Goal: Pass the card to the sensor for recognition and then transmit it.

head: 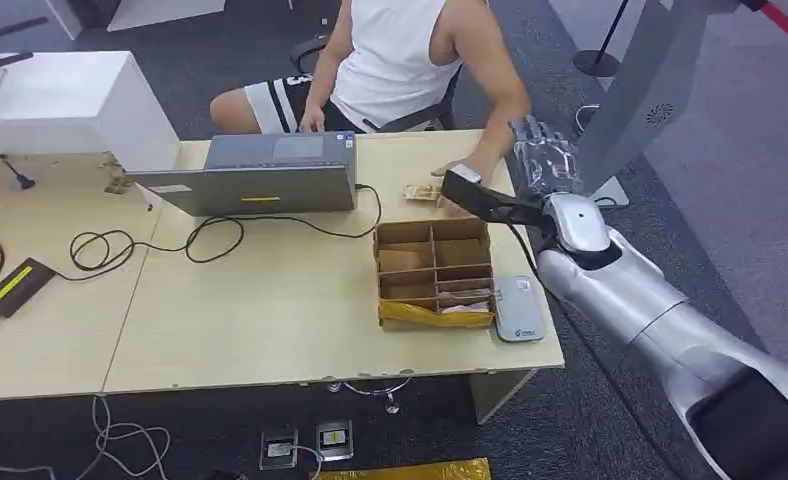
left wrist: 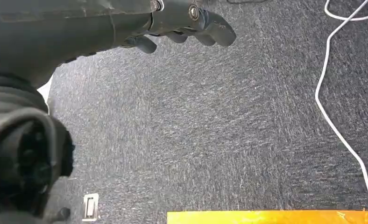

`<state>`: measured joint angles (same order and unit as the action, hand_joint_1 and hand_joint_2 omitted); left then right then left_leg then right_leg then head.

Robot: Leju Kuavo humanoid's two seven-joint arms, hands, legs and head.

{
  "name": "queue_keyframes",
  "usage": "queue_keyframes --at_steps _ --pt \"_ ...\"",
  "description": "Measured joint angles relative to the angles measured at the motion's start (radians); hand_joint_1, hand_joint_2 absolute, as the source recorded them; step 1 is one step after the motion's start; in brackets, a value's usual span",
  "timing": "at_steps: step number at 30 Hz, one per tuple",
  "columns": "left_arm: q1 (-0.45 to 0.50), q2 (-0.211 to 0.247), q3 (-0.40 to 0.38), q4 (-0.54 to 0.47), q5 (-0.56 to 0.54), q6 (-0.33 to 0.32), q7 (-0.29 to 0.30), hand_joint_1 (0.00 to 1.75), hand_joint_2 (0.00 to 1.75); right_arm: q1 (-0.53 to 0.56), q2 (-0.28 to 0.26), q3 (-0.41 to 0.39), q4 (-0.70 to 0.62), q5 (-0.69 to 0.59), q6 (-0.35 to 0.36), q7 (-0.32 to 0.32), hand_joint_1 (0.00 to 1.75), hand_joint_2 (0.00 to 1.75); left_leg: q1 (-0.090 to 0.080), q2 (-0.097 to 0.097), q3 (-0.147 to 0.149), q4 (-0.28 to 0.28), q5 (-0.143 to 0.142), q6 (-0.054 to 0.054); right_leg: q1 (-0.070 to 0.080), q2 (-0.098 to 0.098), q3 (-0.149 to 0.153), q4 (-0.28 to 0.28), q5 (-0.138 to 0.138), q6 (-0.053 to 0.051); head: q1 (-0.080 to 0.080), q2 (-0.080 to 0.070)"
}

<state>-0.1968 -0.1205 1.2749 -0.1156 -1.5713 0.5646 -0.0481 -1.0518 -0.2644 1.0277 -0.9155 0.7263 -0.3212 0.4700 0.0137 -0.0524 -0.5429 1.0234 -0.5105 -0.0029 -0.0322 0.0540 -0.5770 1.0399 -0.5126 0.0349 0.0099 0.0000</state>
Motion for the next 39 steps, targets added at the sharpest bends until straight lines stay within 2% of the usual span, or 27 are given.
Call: queue_keyframes --at_steps 4,9,13,16,20,24,28,31,33,39 --pt "0.0 0.0 -0.006 0.0 0.0 0.0 0.0 0.0 0.0 0.0 0.0 0.0 0.003 -0.001 -0.003 0.0 0.0 1.75 0.0 0.0 0.0 0.0 0.0 0.0 0.0 0.0 0.0 0.0 0.0 0.0 0.0 0.0" --pt "0.0 0.0 -0.008 0.0 0.0 0.002 0.001 0.0 0.0 0.009 -0.004 -0.002 0.0 -0.024 -0.071 -0.008 0.0 1.75 0.0 0.0 0.0 0.0 0.0 0.0 0.0 0.0 0.0 0.0 0.0 0.0 0.0 0.0" --pt "0.001 0.0 -0.008 0.0 0.0 0.002 0.002 0.0 0.0 0.011 -0.008 -0.002 0.0 -0.029 -0.077 -0.012 0.0 1.75 0.0 0.0 0.0 0.0 0.0 0.0 0.0 0.0 0.0 0.0 0.0 0.0 0.0 0.0" --pt "0.002 0.0 -0.008 0.0 0.0 0.006 0.005 0.0 0.0 0.026 -0.012 -0.011 -0.017 -0.06 -0.14 -0.025 0.0 1.75 0.0 0.0 0.0 0.0 0.0 0.0 0.0 0.0 0.0 0.0 0.0 0.0 0.0 0.0" --pt "0.011 0.0 -0.008 0.0 0.01 0.018 0.006 0.0 0.0 0.084 -0.027 -0.034 -0.114 -0.101 -0.239 -0.058 0.0 1.75 0.0 0.0 0.0 0.0 0.0 0.0 0.0 0.0 0.0 0.0 0.0 0.0 0.0 0.0" --pt "0.026 0.0 -0.008 0.0 0.031 0.033 -0.006 0.0 0.0 0.204 -0.042 -0.064 -0.285 -0.128 -0.291 -0.108 0.0 1.75 0.0 0.001 0.0 0.0 -0.001 0.0 0.001 0.001 0.0 0.0 0.0 0.0 0.0 0.0" --pt "0.041 0.0 -0.006 0.0 0.043 0.043 -0.023 0.0 0.0 0.323 -0.045 -0.082 -0.436 -0.189 -0.277 -0.147 0.0 1.75 0.001 0.001 0.0 0.0 -0.001 0.0 0.001 0.0 -0.001 0.0 -0.001 0.0 0.0 0.0" --pt "0.047 0.0 -0.005 0.0 0.043 0.044 -0.026 0.0 0.0 0.418 -0.054 -0.096 -0.528 -0.203 -0.227 -0.172 0.0 1.75 0.001 0.0 0.001 0.0 -0.001 0.0 0.001 0.0 0.001 0.0 -0.001 -0.001 0.001 0.0" --pt "0.051 0.001 -0.003 0.0 0.043 0.044 -0.029 0.0 0.0 0.484 -0.061 -0.108 -0.573 -0.201 -0.22 -0.184 0.0 1.75 0.001 0.0 0.0 0.0 -0.001 0.0 0.001 0.0 0.0 0.0 -0.001 0.0 0.0 0.0" --pt "0.05 0.005 0.0 0.0 0.038 0.044 -0.039 0.0 0.0 0.567 -0.086 -0.136 -0.649 -0.203 -0.214 -0.19 0.0 1.75 0.0 0.002 0.001 0.0 -0.001 0.0 0.001 0.001 0.0 0.0 0.0 0.0 0.0 0.0"
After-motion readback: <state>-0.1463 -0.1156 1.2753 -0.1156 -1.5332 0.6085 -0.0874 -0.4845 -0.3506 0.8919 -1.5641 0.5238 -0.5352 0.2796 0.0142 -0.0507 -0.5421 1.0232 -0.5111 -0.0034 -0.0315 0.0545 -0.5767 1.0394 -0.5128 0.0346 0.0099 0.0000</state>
